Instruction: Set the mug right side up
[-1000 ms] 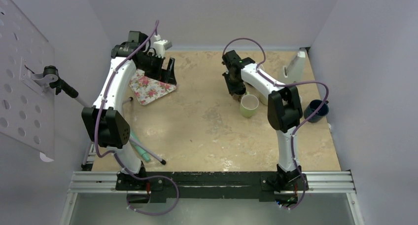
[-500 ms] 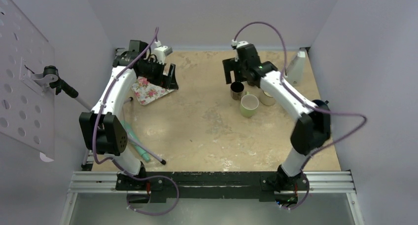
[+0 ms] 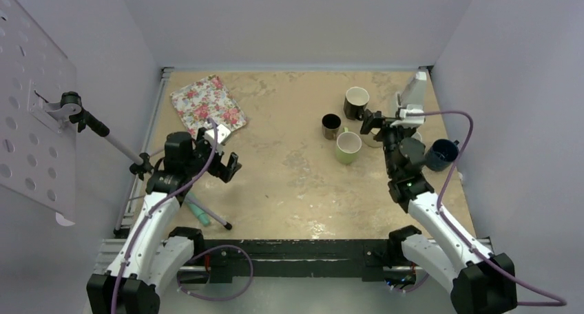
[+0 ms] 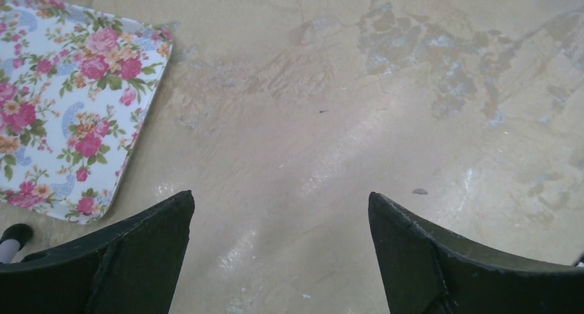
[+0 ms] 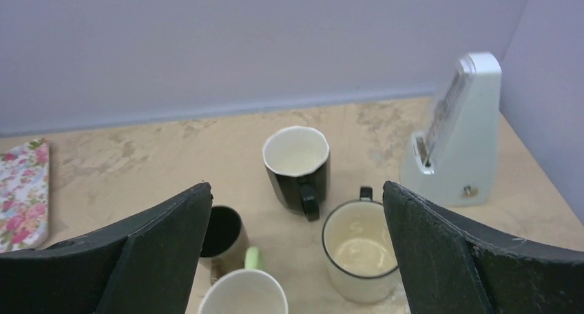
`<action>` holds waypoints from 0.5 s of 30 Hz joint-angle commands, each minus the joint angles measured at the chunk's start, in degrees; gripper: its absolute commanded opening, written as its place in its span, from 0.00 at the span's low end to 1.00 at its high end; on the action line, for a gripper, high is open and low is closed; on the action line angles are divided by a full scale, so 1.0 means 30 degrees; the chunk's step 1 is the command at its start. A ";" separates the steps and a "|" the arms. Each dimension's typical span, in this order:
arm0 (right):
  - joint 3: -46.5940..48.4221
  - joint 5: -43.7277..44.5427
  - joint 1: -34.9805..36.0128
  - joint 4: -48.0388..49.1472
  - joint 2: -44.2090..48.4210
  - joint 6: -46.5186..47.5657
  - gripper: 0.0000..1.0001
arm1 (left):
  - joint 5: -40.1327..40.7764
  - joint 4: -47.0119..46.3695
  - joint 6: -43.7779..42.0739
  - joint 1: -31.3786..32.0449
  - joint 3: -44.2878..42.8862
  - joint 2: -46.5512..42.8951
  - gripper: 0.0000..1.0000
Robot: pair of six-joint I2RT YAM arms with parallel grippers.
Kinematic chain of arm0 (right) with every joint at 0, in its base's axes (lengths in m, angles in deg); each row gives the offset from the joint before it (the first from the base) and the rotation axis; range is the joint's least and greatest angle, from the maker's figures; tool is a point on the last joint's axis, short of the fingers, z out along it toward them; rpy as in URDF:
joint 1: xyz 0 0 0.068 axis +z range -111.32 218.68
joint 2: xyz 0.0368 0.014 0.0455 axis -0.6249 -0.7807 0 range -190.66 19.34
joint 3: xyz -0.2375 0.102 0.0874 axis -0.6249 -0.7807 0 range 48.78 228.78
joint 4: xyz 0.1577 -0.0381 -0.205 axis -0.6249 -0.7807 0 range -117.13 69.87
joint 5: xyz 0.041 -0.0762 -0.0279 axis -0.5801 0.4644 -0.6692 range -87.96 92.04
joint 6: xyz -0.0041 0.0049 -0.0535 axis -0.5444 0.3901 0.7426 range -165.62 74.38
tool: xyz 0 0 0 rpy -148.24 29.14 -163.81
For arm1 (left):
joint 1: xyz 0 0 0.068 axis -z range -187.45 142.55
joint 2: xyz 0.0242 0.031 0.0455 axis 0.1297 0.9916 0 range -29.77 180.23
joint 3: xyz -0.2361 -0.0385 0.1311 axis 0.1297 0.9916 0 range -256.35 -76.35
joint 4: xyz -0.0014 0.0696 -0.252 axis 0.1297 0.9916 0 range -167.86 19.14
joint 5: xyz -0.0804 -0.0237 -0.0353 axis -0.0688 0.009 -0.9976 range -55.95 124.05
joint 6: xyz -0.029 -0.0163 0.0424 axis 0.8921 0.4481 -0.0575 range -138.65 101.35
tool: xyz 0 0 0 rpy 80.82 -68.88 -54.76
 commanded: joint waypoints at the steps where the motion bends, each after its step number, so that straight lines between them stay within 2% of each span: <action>1: -0.3632 0.2684 -0.0002 0.6301 0.1142 0.0261 0.99 | 0.2729 -0.8875 0.2574 0.0015 0.3409 -0.1357 1.00; 4: -0.6644 0.4378 0.0006 0.9685 0.1873 0.1221 0.99 | 0.5408 -1.2321 0.3490 0.0020 0.5267 -0.1754 1.00; 7: -0.9421 0.5655 0.0003 1.3638 0.2185 0.3463 0.99 | 0.5875 -1.4768 0.3795 0.0014 0.7421 -0.2470 1.00; 11: -0.9847 0.6351 -0.0025 1.2293 0.2967 0.3644 0.99 | 0.7013 -1.5770 0.5207 -0.0015 0.9274 -0.2993 0.99; 15: -0.9656 0.4708 -0.0027 1.1358 0.3182 0.3216 0.99 | 0.8272 -1.4940 0.6713 -0.0015 0.9347 -0.3005 0.94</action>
